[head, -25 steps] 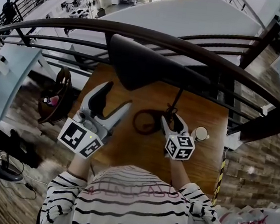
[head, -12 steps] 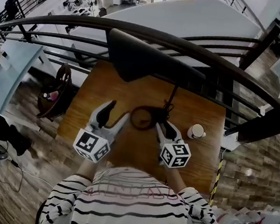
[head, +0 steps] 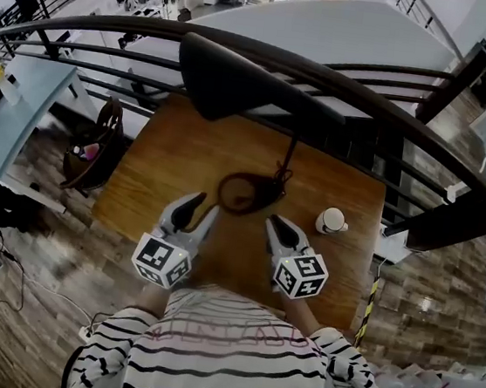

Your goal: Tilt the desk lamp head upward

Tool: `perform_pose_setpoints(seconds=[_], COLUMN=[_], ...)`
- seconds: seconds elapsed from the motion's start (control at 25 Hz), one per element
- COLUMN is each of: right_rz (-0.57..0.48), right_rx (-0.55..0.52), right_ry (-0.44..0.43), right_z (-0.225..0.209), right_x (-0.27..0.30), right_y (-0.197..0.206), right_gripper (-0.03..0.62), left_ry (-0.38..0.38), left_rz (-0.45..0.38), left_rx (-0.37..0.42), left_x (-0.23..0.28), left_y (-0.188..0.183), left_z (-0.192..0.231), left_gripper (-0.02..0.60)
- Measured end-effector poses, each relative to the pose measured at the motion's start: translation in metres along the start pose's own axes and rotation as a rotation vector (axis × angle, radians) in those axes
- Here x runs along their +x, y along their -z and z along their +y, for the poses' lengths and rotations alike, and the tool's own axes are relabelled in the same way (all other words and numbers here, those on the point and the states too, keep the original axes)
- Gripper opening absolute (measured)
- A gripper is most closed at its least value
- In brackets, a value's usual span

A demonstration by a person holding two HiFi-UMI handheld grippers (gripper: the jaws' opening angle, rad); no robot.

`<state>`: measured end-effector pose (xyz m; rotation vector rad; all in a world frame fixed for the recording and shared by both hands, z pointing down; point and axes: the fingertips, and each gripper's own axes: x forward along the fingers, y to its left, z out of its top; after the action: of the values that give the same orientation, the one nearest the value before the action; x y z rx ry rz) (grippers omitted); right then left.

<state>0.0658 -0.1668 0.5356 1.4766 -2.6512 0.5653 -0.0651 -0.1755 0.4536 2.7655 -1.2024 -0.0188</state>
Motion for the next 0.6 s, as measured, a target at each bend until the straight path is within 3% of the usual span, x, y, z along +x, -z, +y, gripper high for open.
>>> perform_pose_setpoints(seconds=[0.28, 0.6], right_rz=[-0.003, 0.018], right_rx=[-0.010, -0.011], right_ry=[-0.025, -0.090], right_z=[-0.006, 0.005], right_x=[-0.028, -0.043], right_y=[0.005, 0.014], right_gripper=[0.000, 0.000], left_ry=[-0.024, -0.054], left_rz=[0.028, 0.067], left_rx=[0.000, -0.017], left_x=[-0.008, -0.016], left_y=[0.022, 0.042], left_z=[-0.027, -0.044], left_gripper=[0.084, 0.050])
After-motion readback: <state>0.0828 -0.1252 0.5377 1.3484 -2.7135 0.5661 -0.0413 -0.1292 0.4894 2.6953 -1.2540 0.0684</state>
